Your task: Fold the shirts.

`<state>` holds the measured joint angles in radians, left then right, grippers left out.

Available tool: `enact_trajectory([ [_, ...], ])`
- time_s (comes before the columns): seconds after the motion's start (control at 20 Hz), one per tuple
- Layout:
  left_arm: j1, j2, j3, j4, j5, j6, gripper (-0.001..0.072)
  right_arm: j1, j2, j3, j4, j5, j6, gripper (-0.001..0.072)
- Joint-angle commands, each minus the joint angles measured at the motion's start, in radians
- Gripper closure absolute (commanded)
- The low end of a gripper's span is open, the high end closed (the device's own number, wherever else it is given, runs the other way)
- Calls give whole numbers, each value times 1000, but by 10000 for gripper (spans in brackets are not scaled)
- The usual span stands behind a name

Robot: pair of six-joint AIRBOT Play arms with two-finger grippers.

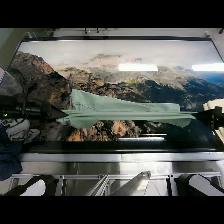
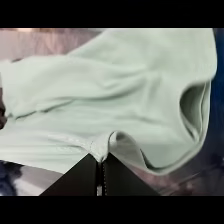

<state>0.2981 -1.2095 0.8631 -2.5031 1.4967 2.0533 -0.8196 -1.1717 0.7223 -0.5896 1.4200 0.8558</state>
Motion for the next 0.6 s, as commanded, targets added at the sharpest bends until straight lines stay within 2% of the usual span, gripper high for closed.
enact_trajectory([
  [0.0,-119,-208,240,49,3,-28,681,148,-51,0,45,-236,-35,694],
  [0.2,-163,-459,496,119,36,-93,682,253,-141,0,45,-429,-62,694],
  [0.35,-163,-587,602,220,48,-135,682,285,-203,0,45,-479,-101,694],
  [0.55,-171,-708,665,226,85,-136,682,292,-237,0,52,-504,-138,694],
])
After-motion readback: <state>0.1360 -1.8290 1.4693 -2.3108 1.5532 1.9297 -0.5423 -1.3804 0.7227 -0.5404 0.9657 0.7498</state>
